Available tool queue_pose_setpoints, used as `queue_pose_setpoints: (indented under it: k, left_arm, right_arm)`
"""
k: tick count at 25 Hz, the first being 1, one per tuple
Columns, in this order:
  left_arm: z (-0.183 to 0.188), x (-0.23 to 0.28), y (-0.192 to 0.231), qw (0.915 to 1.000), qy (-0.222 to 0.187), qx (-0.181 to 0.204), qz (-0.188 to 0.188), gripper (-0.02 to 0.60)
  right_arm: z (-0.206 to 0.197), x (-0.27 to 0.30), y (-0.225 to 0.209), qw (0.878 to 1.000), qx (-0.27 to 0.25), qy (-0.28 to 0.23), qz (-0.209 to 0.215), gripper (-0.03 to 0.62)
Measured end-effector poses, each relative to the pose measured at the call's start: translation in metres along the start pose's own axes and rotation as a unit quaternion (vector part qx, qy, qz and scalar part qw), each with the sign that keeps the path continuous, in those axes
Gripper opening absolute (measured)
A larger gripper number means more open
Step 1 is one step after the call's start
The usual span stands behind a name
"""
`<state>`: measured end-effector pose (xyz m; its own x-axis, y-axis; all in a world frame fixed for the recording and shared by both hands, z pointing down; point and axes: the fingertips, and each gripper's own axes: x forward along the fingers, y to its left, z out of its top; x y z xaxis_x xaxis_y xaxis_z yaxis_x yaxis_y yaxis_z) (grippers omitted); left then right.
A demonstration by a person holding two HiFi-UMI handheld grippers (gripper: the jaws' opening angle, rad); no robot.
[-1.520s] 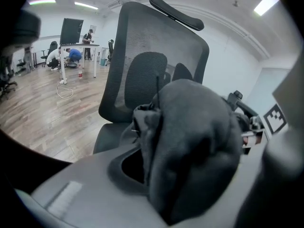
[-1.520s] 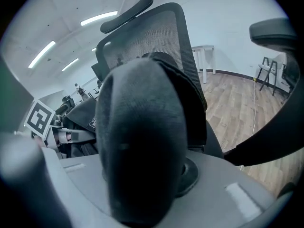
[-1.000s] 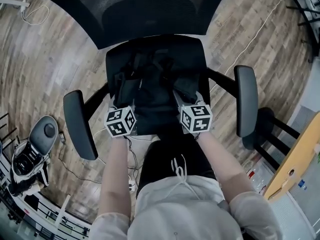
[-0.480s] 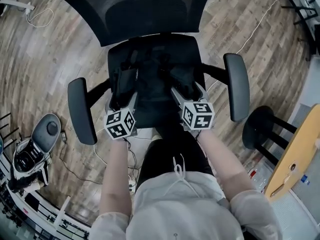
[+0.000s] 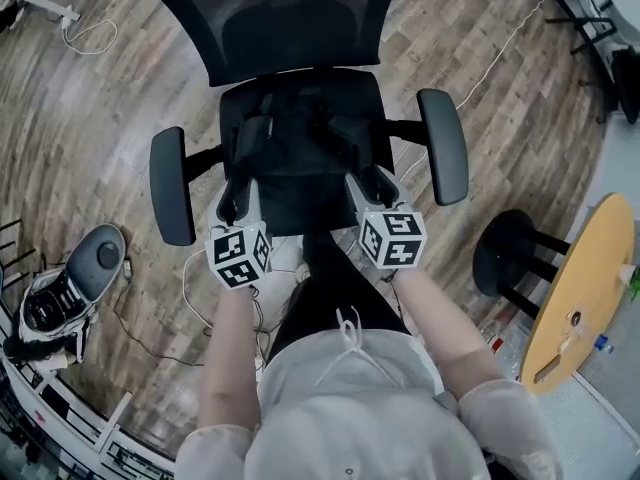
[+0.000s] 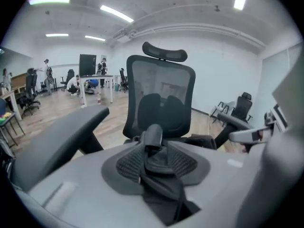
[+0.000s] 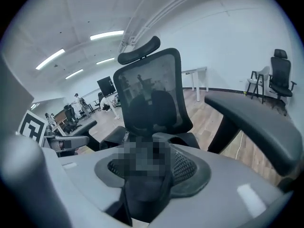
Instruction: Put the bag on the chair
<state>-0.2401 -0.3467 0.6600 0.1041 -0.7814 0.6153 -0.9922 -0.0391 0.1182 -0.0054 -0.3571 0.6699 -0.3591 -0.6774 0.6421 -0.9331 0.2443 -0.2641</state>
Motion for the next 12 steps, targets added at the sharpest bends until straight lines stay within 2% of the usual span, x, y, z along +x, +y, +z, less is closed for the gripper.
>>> queue_pose_setpoints:
  k: [3,8,12]
  left_arm:
    - [0.019,-0.034,-0.011,0.9996,-0.025,0.011,-0.002,0.118]
    - [0.039,-0.087,-0.022,0.9993,-0.037,0.003,-0.004,0.006]
    - [0.066,-0.127,-0.036,0.9977,-0.057,-0.002,-0.036,0.006]
  right_arm:
    - [0.017,-0.032,0.011,0.999,-0.01,-0.03,-0.009,0.134]
    - [0.044,-0.08,0.027,0.998,-0.01,-0.064,-0.015,-0.003]
    - [0.064,-0.113,0.046,0.997,-0.008,-0.078,0.008,-0.003]
